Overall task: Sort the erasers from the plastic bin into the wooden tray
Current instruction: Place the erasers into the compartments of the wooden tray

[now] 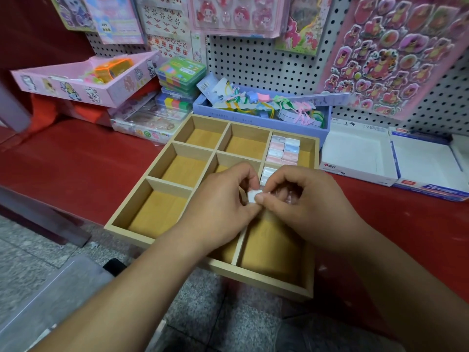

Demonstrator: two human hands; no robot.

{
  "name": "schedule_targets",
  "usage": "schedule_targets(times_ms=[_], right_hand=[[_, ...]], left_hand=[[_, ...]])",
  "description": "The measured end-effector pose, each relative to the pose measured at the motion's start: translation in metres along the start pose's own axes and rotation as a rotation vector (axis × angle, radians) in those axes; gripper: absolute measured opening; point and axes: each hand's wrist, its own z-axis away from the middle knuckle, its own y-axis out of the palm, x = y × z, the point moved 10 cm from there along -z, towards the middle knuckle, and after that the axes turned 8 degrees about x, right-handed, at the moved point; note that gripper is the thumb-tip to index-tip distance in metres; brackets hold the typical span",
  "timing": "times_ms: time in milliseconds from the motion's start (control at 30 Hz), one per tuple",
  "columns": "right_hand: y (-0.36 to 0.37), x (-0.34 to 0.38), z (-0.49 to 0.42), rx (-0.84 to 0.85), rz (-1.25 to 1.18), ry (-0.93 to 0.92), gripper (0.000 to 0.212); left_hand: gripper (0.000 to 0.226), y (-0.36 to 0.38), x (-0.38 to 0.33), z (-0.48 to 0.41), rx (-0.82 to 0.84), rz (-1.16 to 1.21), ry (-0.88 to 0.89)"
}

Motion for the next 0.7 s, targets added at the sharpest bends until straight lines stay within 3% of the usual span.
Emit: schedule_targets(times_ms=[167, 333, 433, 567, 700], right_hand=[[-0.028, -0.028, 0.004, 0.012, 0.016, 0.118, 0.013], [-0.024, -0.031, 0.008, 0.125, 0.171, 0.131, 0.013], [-0.016, -0.032, 0.007, 0.189, 0.203, 0.177, 0.016], [-0.007, -0.029, 0.007, 0.253, 0.288, 0.193, 0.019], [-0.004, -0.026, 0.006, 0.282, 0.377, 0.198, 0.017]], left_hand=[[0.02, -0.012, 0.019, -0.001, -0.091, 0.16, -0.138], [0.053, -0.017, 0.02, 0.002, -0.078, 0.206, -0.222], [0.061, -0.016, 0.019, 0.001, -0.087, 0.156, -0.231], [0.058, -0.012, 0.016, 0.001, -0.043, 0.041, -0.217], [0.041, -0.004, 0.019, -0.002, 0.02, 0.071, -0.168]])
